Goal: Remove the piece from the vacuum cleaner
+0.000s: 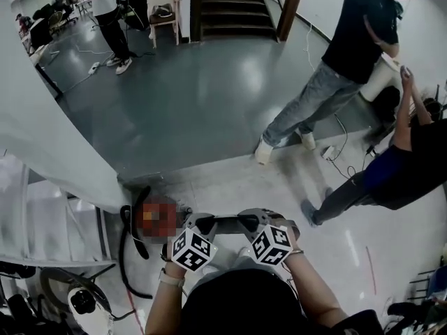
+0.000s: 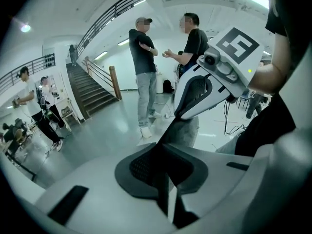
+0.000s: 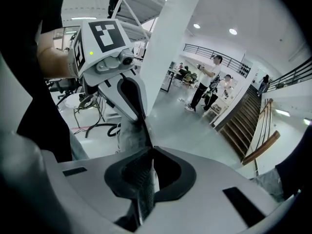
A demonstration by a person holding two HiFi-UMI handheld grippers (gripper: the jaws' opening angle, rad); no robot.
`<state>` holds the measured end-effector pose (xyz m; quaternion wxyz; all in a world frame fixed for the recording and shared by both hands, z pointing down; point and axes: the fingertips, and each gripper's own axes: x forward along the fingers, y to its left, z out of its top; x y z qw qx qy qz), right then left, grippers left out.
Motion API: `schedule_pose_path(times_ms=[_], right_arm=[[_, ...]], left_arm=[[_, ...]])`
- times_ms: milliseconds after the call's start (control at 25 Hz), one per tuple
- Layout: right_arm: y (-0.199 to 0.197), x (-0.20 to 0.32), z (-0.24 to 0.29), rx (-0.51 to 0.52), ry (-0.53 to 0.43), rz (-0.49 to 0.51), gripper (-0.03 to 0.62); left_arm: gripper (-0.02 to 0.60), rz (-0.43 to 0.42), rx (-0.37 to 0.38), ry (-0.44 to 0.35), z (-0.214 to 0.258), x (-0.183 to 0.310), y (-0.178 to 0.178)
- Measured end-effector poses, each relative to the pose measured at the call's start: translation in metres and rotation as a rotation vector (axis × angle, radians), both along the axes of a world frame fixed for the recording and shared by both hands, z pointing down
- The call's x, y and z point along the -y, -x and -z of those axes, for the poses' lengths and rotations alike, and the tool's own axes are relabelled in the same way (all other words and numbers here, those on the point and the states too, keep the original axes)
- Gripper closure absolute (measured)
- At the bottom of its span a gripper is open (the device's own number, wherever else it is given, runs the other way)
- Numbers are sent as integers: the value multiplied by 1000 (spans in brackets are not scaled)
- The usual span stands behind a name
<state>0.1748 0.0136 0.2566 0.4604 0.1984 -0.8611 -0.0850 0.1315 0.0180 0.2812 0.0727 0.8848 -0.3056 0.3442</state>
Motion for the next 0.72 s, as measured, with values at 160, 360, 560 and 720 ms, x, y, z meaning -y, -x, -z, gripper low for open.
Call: schedule_pose_path(times_ms=[160, 360, 560, 720], right_arm=[[4, 5, 30, 14, -40, 7, 556], [8, 14, 49, 38, -73, 16, 556], [5, 18, 58, 45, -98, 18, 556], [2, 21, 62, 43, -117, 23, 556]], left_arm=[[540, 14, 0, -43, 30, 6, 4], [540, 31, 12, -89, 50, 16, 10], [540, 40, 19, -109, 58, 21, 7], [540, 53, 14, -116, 62, 25, 4]])
